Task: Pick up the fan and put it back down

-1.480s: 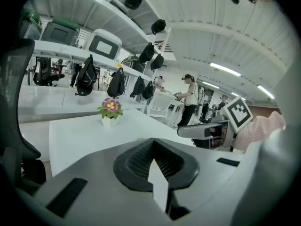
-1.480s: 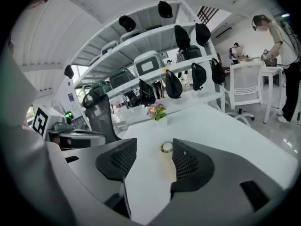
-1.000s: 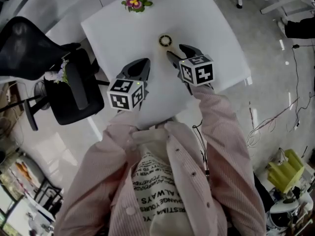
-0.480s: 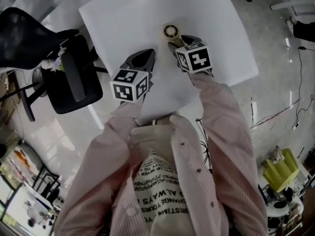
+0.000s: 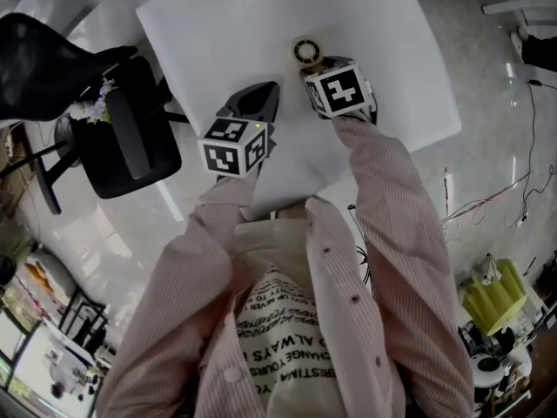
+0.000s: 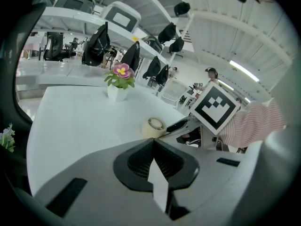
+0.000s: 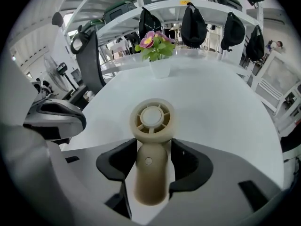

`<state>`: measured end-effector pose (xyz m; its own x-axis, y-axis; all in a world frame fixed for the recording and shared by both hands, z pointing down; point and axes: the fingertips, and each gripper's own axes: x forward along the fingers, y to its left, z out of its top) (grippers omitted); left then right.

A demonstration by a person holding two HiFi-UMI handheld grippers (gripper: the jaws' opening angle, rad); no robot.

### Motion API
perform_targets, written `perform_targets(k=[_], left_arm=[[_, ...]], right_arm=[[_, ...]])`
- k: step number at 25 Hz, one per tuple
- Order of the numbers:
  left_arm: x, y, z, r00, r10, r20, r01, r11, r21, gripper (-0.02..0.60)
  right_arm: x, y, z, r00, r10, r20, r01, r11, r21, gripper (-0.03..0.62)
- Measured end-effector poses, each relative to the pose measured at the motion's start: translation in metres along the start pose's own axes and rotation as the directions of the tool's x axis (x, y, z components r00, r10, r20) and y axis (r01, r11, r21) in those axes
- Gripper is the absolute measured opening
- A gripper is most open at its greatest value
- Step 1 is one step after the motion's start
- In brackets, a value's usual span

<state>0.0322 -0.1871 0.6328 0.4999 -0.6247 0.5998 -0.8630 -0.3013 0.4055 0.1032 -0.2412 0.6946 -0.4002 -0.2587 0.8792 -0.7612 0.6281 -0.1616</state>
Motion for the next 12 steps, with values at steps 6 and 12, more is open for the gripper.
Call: perform_targets(k=[6,12], left_arm=[[0.0042,-0.0033,0.0011,1.000,-0.008,-0.008,0.008,1.000,0.001,0.002],[0.0040,-0.0022,-0.0004,1.000,-0.008,-0.007,0.008,1.000,0.001,0.002]], right_arm=[[-0.0013,-0.0028,-0.0004,0.999,-0.029,-0.021,0.029,1.000,-0.006,0.189],[-0.0006,-0.0016,0.0026,0.999,-0.051,0.000,0.051,0.998,-0.020,0.186]])
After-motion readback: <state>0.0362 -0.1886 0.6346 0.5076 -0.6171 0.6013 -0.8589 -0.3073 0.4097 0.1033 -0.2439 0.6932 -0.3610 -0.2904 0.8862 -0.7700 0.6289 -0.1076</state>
